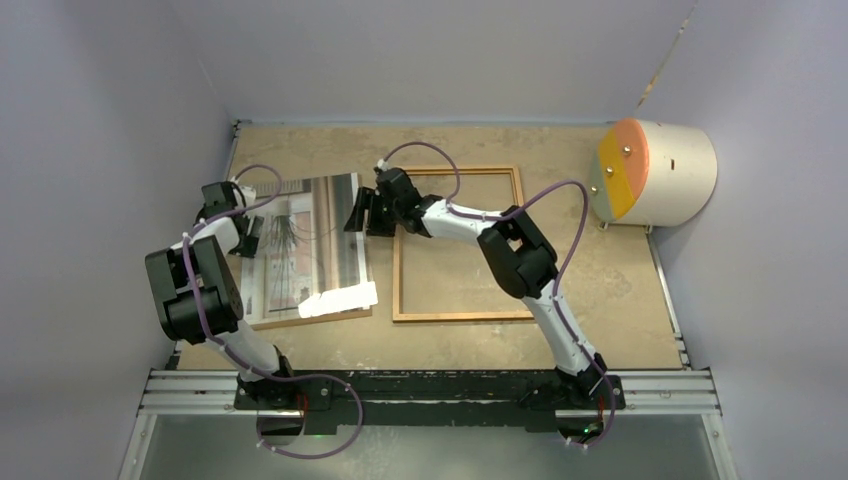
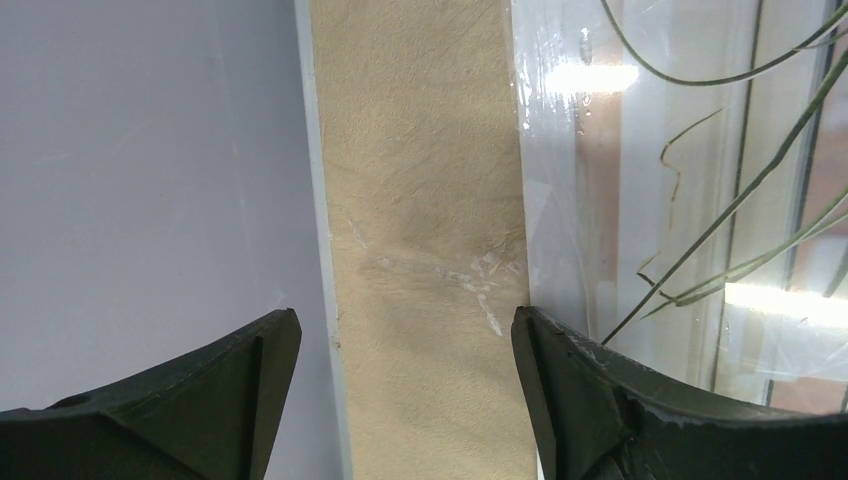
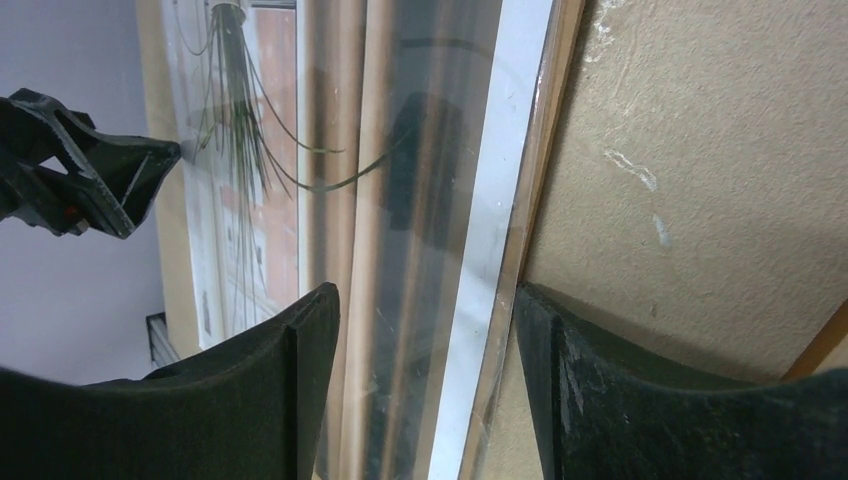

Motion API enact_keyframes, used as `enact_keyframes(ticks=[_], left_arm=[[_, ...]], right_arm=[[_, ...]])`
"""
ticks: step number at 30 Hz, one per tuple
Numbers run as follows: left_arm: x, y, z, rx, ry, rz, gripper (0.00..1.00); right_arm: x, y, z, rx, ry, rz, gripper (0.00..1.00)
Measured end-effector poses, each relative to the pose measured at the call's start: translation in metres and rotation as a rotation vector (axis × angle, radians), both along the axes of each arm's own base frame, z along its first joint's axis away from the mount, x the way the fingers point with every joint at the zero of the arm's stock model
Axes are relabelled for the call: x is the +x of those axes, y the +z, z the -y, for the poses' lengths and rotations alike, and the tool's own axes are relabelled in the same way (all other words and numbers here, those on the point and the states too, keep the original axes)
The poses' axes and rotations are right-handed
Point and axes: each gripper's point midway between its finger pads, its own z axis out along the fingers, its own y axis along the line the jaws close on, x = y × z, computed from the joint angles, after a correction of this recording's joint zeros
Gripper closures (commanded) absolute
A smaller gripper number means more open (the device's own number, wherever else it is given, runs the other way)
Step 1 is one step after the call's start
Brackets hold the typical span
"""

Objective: Put the photo into the frame
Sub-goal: Adjust the photo frame item at the center of the board.

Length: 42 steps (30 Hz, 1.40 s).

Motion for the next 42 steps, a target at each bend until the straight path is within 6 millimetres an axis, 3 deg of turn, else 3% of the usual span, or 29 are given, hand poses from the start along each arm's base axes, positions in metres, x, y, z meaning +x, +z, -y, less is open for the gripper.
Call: enact_keyframes(ticks=[12, 29, 37, 42], left_arm=[[0.001, -0.003, 0.003, 0.037, -0.018, -0.004, 0.19], [0.003, -0.002, 0.006, 0.107, -0.022, -0.008, 0.21], [0.003, -0.002, 0.006, 0.117, -0.021, -0.008, 0.21], [0.003, -0.002, 0.006, 0.119, -0.023, -0.008, 0.21]], right_arm=[[-0.013, -0.001, 0.002, -0.124, 0.008, 0.064, 0.34], [-0.038, 0.005, 0.007, -0.192, 0.042, -0.003, 0.30], [-0.046, 0.020, 0.019, -0.223, 0.031, -0.030, 0.27], [-0.065, 0.006, 0.033, -0.252, 0.042, -0.077, 0.27]])
